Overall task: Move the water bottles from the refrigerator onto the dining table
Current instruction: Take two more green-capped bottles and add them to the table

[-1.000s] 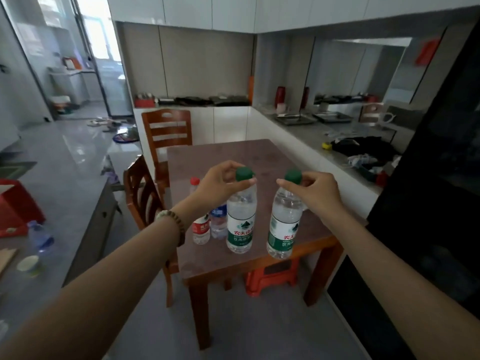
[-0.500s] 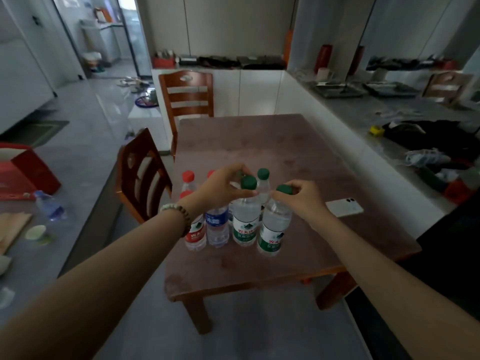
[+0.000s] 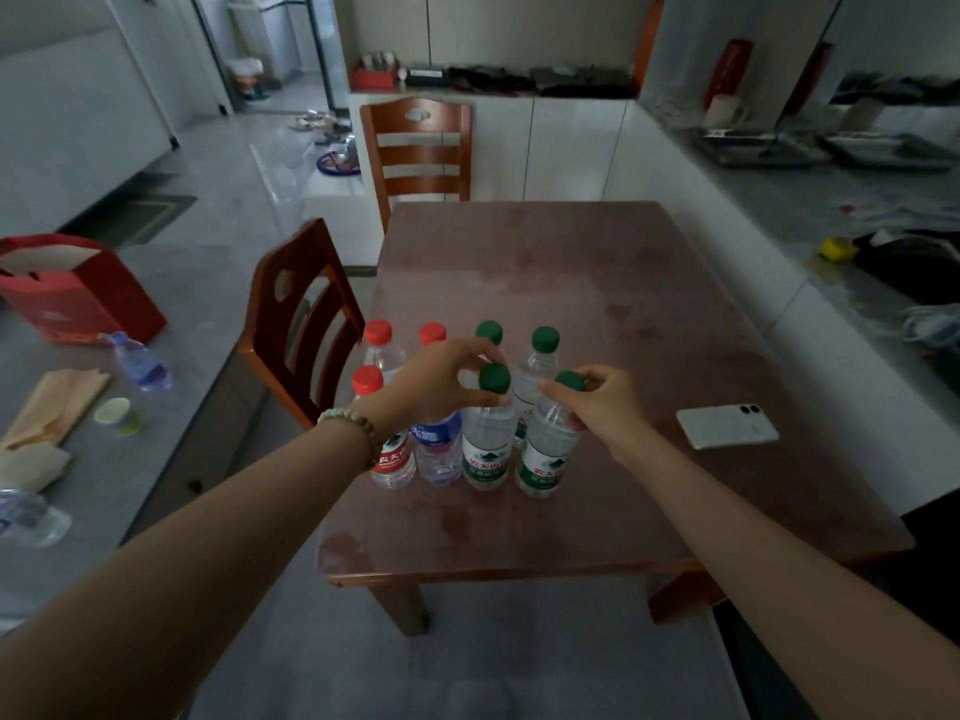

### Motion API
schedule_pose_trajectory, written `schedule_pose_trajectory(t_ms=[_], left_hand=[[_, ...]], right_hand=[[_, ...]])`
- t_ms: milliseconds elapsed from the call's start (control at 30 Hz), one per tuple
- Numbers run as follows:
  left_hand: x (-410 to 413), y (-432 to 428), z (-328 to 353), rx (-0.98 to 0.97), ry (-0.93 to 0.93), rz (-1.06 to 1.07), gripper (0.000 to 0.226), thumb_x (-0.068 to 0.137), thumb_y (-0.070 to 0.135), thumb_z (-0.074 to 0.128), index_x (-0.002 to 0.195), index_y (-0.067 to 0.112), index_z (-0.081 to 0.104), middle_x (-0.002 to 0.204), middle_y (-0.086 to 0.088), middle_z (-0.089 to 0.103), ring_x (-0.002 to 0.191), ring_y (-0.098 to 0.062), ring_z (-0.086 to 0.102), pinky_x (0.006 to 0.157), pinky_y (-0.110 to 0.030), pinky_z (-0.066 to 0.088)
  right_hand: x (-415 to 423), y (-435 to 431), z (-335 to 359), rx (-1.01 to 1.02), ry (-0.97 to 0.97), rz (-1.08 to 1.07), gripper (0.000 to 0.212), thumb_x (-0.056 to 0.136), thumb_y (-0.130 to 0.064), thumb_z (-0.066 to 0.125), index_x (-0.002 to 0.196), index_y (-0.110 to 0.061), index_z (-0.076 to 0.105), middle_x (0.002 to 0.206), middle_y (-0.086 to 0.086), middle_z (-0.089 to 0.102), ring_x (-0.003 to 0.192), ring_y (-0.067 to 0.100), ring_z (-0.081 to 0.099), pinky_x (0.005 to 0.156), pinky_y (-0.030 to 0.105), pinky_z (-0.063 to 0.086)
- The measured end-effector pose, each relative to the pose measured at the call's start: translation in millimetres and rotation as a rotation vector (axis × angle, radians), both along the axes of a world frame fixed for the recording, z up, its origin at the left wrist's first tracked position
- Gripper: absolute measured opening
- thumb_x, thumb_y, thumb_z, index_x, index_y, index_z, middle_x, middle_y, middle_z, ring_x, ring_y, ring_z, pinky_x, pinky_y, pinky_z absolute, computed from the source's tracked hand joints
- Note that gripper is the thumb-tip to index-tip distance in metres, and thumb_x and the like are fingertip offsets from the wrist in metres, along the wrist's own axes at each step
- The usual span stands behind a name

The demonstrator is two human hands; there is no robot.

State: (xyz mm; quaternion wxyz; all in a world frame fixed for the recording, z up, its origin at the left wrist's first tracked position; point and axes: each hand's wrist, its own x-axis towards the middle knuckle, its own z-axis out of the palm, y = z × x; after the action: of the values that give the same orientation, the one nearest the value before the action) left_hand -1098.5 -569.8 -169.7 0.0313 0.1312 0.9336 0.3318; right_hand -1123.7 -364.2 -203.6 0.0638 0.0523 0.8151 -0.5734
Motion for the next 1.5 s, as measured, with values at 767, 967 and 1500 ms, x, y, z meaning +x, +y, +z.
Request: schedule_pose_trajectory(t_ms=[767, 967, 1500], left_hand=[[-20.9, -0.7, -12.8, -0.142, -0.011, 0.019, 0.039, 0.077, 0.032, 0.074, 0.110, 0.021, 0.057, 0.112, 0.001, 0.066, 0.103, -0.015, 0.062, 0.091, -0.032, 0.050], [-20.2, 0.5, -14.3, -0.134, 0.016, 0.039, 0.039, 0.077, 0.031, 0.074, 0.111, 0.020, 0.057, 0.112, 0.001, 0.066, 0.103, -0.015, 0.062, 0.090, -0.032, 0.051], [-7.9, 3.3, -5.3, -0.209, -0.019, 0.036, 0.048, 0.082, 0.035, 0.069, 0.125, 0.018, 0.055, 0.121, -0.001, 0.064, 0.109, -0.015, 0.059, 0.088, -0.022, 0.043]], right_hand=[[-8.6, -16.6, -7.1, -0.044, 0.009, -0.046, 0.031, 0.071, -0.032, 0.081, 0.078, -0.010, 0.060, 0.061, 0.003, 0.062, 0.042, 0.014, 0.059, 0.045, 0.023, 0.050], [-7.0, -14.7, -5.1, -0.041, -0.005, 0.016, 0.033, 0.072, -0.033, 0.080, 0.083, -0.009, 0.060, 0.064, 0.002, 0.061, 0.043, 0.013, 0.059, 0.046, 0.023, 0.051], [-4.9, -1.3, 4.6, -0.007, -0.094, 0.185, 0.044, 0.078, -0.034, 0.074, 0.113, -0.010, 0.060, 0.090, 0.012, 0.065, 0.058, 0.015, 0.063, 0.048, 0.021, 0.051]])
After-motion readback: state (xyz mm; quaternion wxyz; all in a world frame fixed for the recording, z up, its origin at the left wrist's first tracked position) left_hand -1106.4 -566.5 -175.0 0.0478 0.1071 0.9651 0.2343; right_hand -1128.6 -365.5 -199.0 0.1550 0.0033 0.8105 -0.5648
